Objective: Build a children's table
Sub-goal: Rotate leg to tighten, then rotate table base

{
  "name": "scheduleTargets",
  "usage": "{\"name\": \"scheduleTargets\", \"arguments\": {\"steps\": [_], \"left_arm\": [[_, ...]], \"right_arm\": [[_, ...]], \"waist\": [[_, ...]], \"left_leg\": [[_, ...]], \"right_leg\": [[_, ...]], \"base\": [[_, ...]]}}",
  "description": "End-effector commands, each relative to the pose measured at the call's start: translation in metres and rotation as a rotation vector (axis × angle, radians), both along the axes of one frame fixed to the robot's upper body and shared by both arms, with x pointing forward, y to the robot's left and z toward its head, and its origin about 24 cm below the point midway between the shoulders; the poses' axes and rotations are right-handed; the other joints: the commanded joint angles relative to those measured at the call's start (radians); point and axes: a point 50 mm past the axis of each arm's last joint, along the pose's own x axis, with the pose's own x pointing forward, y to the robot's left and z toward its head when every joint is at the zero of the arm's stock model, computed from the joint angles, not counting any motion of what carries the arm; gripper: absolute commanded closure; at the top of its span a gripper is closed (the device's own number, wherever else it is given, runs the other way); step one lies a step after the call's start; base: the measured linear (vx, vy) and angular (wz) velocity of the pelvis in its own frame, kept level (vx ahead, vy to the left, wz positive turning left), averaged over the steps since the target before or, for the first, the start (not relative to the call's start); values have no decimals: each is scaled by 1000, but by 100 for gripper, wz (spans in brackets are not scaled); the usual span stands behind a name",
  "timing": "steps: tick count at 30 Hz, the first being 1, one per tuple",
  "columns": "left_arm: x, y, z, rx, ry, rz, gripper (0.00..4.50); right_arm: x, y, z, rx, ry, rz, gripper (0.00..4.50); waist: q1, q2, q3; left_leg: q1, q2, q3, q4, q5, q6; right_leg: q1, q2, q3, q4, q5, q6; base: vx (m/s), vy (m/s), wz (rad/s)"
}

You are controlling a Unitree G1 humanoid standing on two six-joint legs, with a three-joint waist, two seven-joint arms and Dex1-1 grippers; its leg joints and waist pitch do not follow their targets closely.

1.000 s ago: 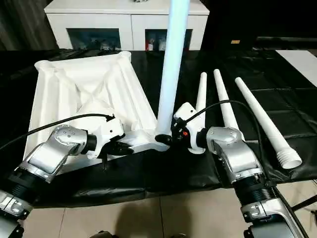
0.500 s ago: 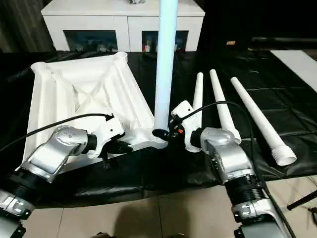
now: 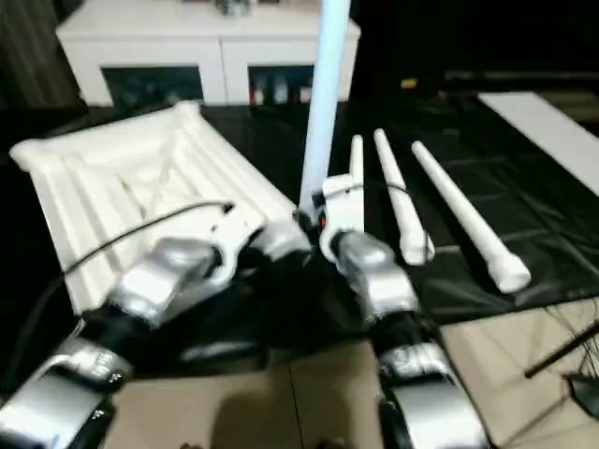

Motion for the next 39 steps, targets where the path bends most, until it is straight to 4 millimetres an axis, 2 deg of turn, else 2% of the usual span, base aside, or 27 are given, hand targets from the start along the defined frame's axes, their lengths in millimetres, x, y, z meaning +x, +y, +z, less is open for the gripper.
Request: {"name": "scheduleTargets", "arguments": {"steps": [1,2,3,5,9,11,12,13,14,16,18,19,20,21,22,23,24,25,26,27,28,30,31,32,33,37,39], "left_arm": [[24,-5,43,-42,-210,122,450],[24,-5,43,-42,-210,122,450],[26,-9,48,-40,-234,130,450],[28,-16,55,-56,-257,140,450],[28,-19,55,-52,-259,116,450],[28,-19,54,-48,-257,106,450],[28,-18,53,-45,-257,99,450],[28,-18,53,-45,-261,92,450],[28,-18,53,-45,-261,92,450],[28,-18,53,-52,-267,72,450],[28,-19,54,-60,-274,54,450],[28,-20,54,-67,-275,51,450],[28,-20,54,-72,-274,51,450],[28,-20,54,-77,-272,47,450],[28,-20,55,-79,-273,42,450],[28,-20,55,-79,-273,42,450],[29,-20,54,-82,-274,45,450],[30,-19,54,-83,-285,44,450],[30,-19,54,-84,-290,44,450],[31,-19,54,-84,-292,45,423],[31,-19,54,-84,-295,45,423],[34,-17,58,-164,-269,84,392],[35,-17,59,-181,-269,88,384],[36,-16,61,-185,-281,95,372],[40,-11,68,-197,-326,136,372],[42,-6,73,-189,-358,152,342],[44,7,76,-154,-378,157,312]], "right_arm": [[-11,33,-21,130,129,2,251],[-11,33,-21,130,129,2,251],[-8,39,-18,161,130,-39,251],[-6,47,-15,216,141,-70,251],[-3,48,-13,204,116,-65,251],[-3,48,-11,203,105,-60,251],[-1,48,-7,192,69,-38,216],[1,47,-5,191,49,-30,216],[1,47,-5,191,49,-30,195],[5,41,2,155,-18,-21,176],[7,33,7,122,-69,-23,163],[9,29,10,107,-94,-27,155],[9,26,11,100,-105,-30,144],[10,20,16,66,-147,-37,136],[10,16,19,48,-174,-38,136],[10,16,19,48,-174,-38,127],[9,12,22,50,-194,-45,127],[6,4,28,48,-235,-40,127],[5,2,30,45,-248,-36,127],[4,0,30,43,-252,-34,123],[2,-1,31,41,-257,-32,123],[-7,-11,31,4,-277,-9,122],[-9,-13,31,-5,-280,-9,122],[-11,-15,31,-7,-281,-16,122],[-16,-20,32,-2,-280,-42,122],[-21,-21,33,18,-273,-47,122],[-26,-20,34,18,-259,-24,122]], "waist": [[-11,4,-68],[-11,4,-68],[-6,0,-70],[-2,1,-73],[9,0,-77],[9,-1,-78],[12,6,-80],[15,9,-83],[15,9,-83],[19,8,-88],[17,3,-94],[17,2,-100],[19,5,-104],[27,5,-111],[34,8,-108],[39,4,-106],[42,7,-105],[52,6,-98],[52,6,-98],[60,16,-97],[58,12,-92],[61,14,-85],[60,16,-84],[60,16,-84],[59,23,-81],[54,24,-81],[54,31,-82]], "left_leg": [[35,49,-45,-96,-530,-38],[35,49,-45,-96,-530,-38],[32,49,-38,-95,-486,-27],[25,47,-34,-93,-430,-11],[19,50,-23,-89,-319,23],[19,50,-20,-89,-308,31],[20,49,-20,-87,-302,32],[18,49,-19,-85,-277,40],[18,49,-19,-85,-277,40],[14,48,-17,-81,-226,55],[0,44,-17,-74,-153,88],[3,44,-15,-64,-86,120],[2,43,-16,-61,-51,135],[-1,41,-14,-47,64,198],[-2,41,-13,-46,86,217],[1,42,-9,-42,88,239],[0,43,-10,-44,78,242],[2,44,-8,-48,27,236],[2,44,-8,-48,27,236],[7,49,-11,-53,-11,205],[7,49,-8,-57,-38,193],[11,48,-9,-66,-131,132],[15,50,-10,-70,-176,105],[15,50,-10,-70,-176,105],[17,48,-13,-75,-230,70],[11,45,-17,-80,-257,51],[11,43,-17,-79,-259,49]], "right_leg": [[19,-57,20,-80,-438,-134],[19,-57,20,-80,-438,-134],[17,-59,27,-75,-378,-157],[24,-63,32,-68,-347,-173],[29,-62,37,-55,-254,-203],[28,-59,37,-52,-243,-211],[28,-59,38,-50,-236,-213],[30,-60,39,-48,-212,-219],[30,-60,39,-48,-212,-219],[34,-56,39,-38,-136,-233],[45,-58,39,-21,-40,-257],[43,-59,40,-11,40,-280],[45,-59,40,-3,82,-294],[40,-55,38,13,205,-319],[38,-54,36,13,219,-321],[32,-54,37,11,208,-324],[34,-56,37,10,186,-325],[33,-52,36,-2,101,-302],[33,-52,36,-2,101,-302],[31,-52,37,-5,32,-290],[30,-48,36,-14,1,-281],[33,-49,39,-27,-89,-260],[29,-49,40,-31,-128,-256],[29,-49,40,-31,-128,-256],[29,-47,40,-39,-172,-233],[31,-48,40,-42,-199,-206],[28,-47,40,-46,-218,-194]], "base": [[0,0,0],[0,0,0],[0,0,0],[0,0,0],[0,0,0],[0,0,0],[51,-13,1],[51,-13,1],[53,-15,0],[0,0,0],[26,-9,-1],[51,-17,-1],[0,0,0],[0,0,0],[0,0,0],[0,0,0],[0,0,0],[0,0,0],[0,0,0],[0,0,0],[0,0,0],[0,0,0],[0,0,0],[0,0,0],[0,0,0],[0,0,0],[0,0,0]]}}
